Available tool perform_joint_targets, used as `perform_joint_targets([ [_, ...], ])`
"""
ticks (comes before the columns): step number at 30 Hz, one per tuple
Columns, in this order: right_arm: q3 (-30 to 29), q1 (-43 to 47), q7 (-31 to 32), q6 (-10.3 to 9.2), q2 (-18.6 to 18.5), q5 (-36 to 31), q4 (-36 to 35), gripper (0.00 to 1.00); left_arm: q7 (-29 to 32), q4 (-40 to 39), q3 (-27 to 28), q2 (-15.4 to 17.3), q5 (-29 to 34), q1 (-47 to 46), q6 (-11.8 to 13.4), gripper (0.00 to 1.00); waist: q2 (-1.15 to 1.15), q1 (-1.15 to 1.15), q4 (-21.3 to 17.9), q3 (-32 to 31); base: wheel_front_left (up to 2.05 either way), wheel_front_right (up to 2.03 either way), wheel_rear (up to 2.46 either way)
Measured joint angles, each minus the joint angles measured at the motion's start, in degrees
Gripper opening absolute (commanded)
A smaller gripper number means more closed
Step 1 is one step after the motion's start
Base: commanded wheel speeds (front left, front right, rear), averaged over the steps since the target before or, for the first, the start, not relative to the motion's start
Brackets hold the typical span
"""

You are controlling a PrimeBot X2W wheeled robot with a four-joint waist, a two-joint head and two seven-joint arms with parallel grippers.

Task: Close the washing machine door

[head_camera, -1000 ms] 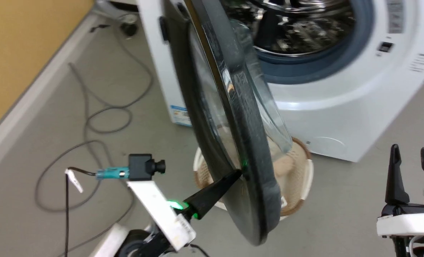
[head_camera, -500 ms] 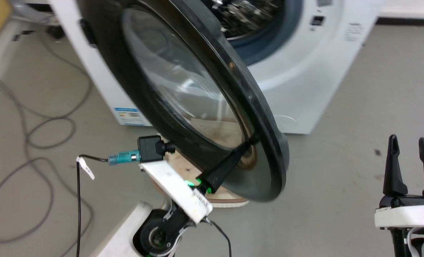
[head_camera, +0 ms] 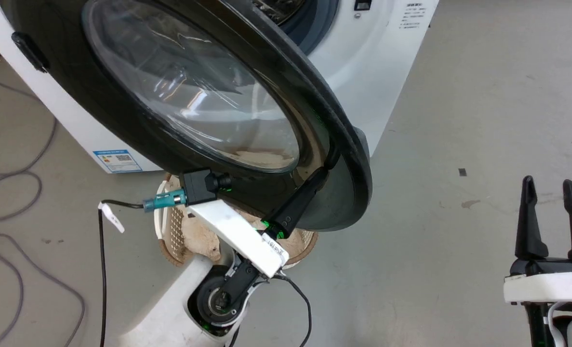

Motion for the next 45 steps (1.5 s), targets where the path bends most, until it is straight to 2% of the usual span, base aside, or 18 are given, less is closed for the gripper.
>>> perform_joint_targets([
  [3,-0.4,0.0,0.0,0.00,0.0,0.9,0.2,1.00,-2.6,-0.4,-1.1,1.0,0.9,0.0,0.0,0.00,0.00,0.00,0.1,-0.6,0.00,0.00,0.00],
  [8,-0.3,0.7,0.0,0.00,0.0,0.9,0.6,1.00,-9.1,-0.4,-3.6,4.6,5.5,0.1,0.0,0.00,0.00,0.00,1.1,-2.1,0.00,0.00,0.00],
  [11,-0.4,1.2,0.0,0.00,0.0,0.8,0.8,1.00,-13.9,1.5,-4.3,7.0,12.8,0.1,0.0,0.00,0.00,0.00,2.0,-3.1,0.00,0.00,0.00],
  [13,-0.8,1.5,0.0,0.00,0.0,0.5,0.8,1.00,-15.1,4.7,-3.0,7.8,19.7,0.1,0.1,0.00,0.00,0.00,2.8,-3.8,0.00,0.00,0.00],
  [18,-2.2,2.0,0.0,0.00,0.0,-0.5,1.0,1.00,-15.4,3.5,11.4,4.1,39.0,1.4,6.9,0.00,0.00,0.00,4.8,-5.4,0.00,0.00,0.00],
  [21,-2.8,2.0,0.0,0.00,0.0,-0.7,1.1,1.00,-15.4,1.1,16.6,2.6,50.3,4.4,10.8,0.00,0.00,0.00,5.6,-6.3,0.00,0.00,0.00],
  [23,-3.2,2.0,0.0,0.00,0.0,-0.9,1.1,1.00,-15.4,-0.3,20.0,1.5,54.8,6.7,12.4,0.00,0.00,0.00,6.1,-6.9,0.00,0.00,0.00],
  [24,-3.4,2.0,0.0,0.00,0.0,-1.3,1.1,1.00,-15.4,-1.4,22.3,0.6,56.6,7.8,13.2,0.12,0.00,0.00,6.4,-7.0,0.00,0.00,0.00],
  [25,-3.4,1.9,0.0,0.00,0.0,-1.9,1.0,1.00,-15.4,-2.8,24.4,-0.2,58.3,8.6,13.4,0.87,0.00,0.00,6.7,-7.2,0.00,0.00,0.00],
  [26,-3.4,1.9,0.0,0.00,0.0,-2.5,1.0,1.00,-15.4,-3.7,26.1,-0.5,60.6,9.4,13.7,1.00,0.00,0.00,6.9,-7.4,0.00,0.00,0.00],
  [27,-3.4,1.8,0.0,0.00,0.0,-3.1,0.9,0.91,-15.4,-4.5,27.4,-0.6,63.0,10.3,14.2,1.00,0.00,0.00,7.1,-7.6,0.00,0.00,0.00],
  [29,-3.5,1.6,0.0,0.00,0.0,-4.3,0.5,0.42,-15.4,-5.8,30.0,-1.2,66.8,12.6,15.3,1.00,0.00,0.00,7.5,-8.0,0.00,0.00,0.00],
  [31,-3.8,0.8,0.0,0.00,0.0,-4.9,0.1,0.00,-15.4,-7.6,32.4,-2.5,69.3,15.1,16.4,1.00,0.00,0.00,7.9,-8.4,0.00,0.00,0.00],
  [34,-3.3,-0.4,0.0,0.00,0.0,-6.4,-0.9,0.00,-15.4,-9.2,35.0,-3.2,73.6,18.6,17.4,1.00,0.00,0.00,8.5,-8.9,0.00,0.00,0.00],
  [37,-3.3,-2.2,0.0,0.00,0.1,-6.7,-2.4,0.00,-15.4,-9.7,37.5,-3.8,75.2,21.3,17.7,1.00,0.00,-0.01,9.0,-9.2,0.00,0.00,0.00],
  [41,-2.2,-4.9,0.0,0.00,0.0,-7.4,-5.6,0.00,-15.4,-9.9,39.4,-5.1,76.2,23.6,16.8,1.00,0.00,-0.01,9.8,-9.4,0.00,0.00,0.00],
  [45,1.6,-7.8,0.0,0.00,0.0,-7.6,-9.0,0.00,-15.4,-9.5,39.7,-6.1,77.8,24.7,16.1,1.00,0.00,-0.01,10.6,-9.5,0.00,0.00,0.00],
])
